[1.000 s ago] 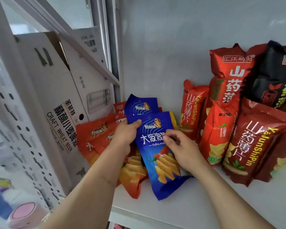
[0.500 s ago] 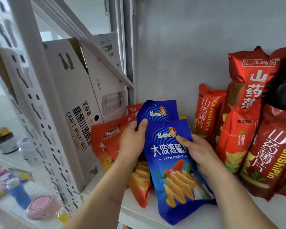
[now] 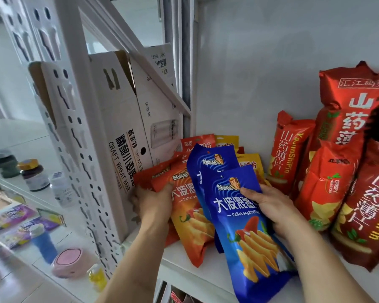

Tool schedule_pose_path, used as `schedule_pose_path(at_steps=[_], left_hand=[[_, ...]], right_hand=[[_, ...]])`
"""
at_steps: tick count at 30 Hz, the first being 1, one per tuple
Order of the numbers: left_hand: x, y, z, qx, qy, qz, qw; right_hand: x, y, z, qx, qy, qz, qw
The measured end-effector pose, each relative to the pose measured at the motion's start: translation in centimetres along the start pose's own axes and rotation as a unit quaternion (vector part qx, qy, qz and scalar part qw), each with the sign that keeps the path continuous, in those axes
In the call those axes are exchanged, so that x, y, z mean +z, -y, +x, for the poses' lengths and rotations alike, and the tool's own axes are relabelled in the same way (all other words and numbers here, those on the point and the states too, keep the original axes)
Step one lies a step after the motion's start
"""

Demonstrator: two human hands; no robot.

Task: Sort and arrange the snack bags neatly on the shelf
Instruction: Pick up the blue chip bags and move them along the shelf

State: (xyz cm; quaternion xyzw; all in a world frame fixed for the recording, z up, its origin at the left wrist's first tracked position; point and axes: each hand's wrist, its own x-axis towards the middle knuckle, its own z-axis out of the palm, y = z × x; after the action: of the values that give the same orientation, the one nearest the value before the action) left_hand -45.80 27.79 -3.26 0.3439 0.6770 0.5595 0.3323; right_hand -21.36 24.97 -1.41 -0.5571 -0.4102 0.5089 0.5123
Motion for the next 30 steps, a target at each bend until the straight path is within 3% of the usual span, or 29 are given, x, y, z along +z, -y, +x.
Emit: schedule_pose_path(at_steps=[4, 6, 8, 13, 30], left_hand=[[0.3, 0.1, -0.5, -0.011, -0.044, -0.112, 0.993], [0.3, 0.1, -0.3, -0.066, -0.032, -0.217, 0.973], [0.2, -0.2, -0.2, -0.135, 0.024, -0.283, 0.949], [-0.4, -1.7, -1.1, -0.196, 0.211, -0.216, 0.933], [3.1, -5.6, -0.9, -0.071, 0.202, -0.312, 0.925]], right_hand=[[-0.3, -0.3, -0.3, 0.004, 0.003, 0.015, 1.0], [-0.3, -0.3, -0.4, 0.007, 0.004, 0.023, 1.0], [-0.4, -0.3, -0.5, 0.006, 0.002, 0.025, 1.0], [-0.3, -0.4, -0.4, 0.009, 0.008, 0.022, 1.0], [0.7, 0.2, -0.7, -0.004, 0.008, 0.048, 0.999]])
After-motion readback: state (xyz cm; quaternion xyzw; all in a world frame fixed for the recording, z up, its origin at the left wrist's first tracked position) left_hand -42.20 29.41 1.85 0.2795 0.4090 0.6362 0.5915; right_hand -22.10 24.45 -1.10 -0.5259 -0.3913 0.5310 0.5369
